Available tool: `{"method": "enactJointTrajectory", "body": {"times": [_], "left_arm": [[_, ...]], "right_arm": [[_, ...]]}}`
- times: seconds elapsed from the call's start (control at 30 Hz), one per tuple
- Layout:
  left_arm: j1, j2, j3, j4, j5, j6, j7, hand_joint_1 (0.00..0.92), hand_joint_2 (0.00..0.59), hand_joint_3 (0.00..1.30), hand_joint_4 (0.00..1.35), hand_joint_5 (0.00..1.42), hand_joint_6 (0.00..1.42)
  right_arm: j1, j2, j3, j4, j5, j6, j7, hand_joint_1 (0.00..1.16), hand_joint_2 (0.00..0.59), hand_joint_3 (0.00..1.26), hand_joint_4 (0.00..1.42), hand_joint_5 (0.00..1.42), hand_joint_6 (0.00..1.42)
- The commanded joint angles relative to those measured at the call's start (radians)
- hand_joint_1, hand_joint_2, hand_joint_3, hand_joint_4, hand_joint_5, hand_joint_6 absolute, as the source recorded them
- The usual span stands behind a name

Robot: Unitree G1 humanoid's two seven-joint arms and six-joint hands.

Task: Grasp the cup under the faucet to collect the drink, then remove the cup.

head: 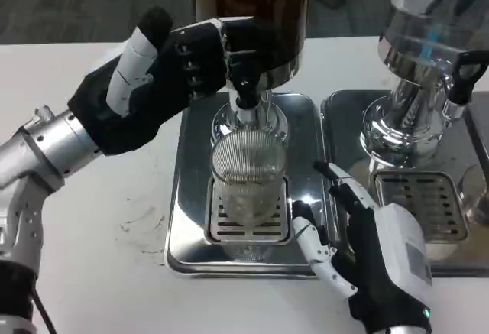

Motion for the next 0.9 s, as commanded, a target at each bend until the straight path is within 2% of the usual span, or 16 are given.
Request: {"method": "enactJointTrajectory", "body": {"times": [0.03,0.43,0.9], "left_arm": [[-0.012,-0.012,-0.020,0.033,0.032,-0.044,-0.013,0.000,0.083,0.30,0.19,0.20,0.11],[0.004,-0.036,-0.049,0.104,0.054,-0.151,-0.035,0.000,0.076,0.30,0.20,0.21,0.12],[0.006,-0.022,-0.077,0.169,0.118,-0.337,-0.025,0.000,0.079,0.32,0.21,0.22,0.13]], "right_arm": [[0.006,0.005,0.000,0.005,0.011,-0.012,-0.015,0.20,0.382,0.22,0.19,0.26,0.25],[0.010,0.003,-0.001,0.001,0.012,-0.009,-0.011,0.19,0.384,0.22,0.19,0.26,0.25],[0.013,-0.003,-0.004,-0.007,0.017,-0.009,-0.003,0.19,0.384,0.22,0.19,0.26,0.22]]}}
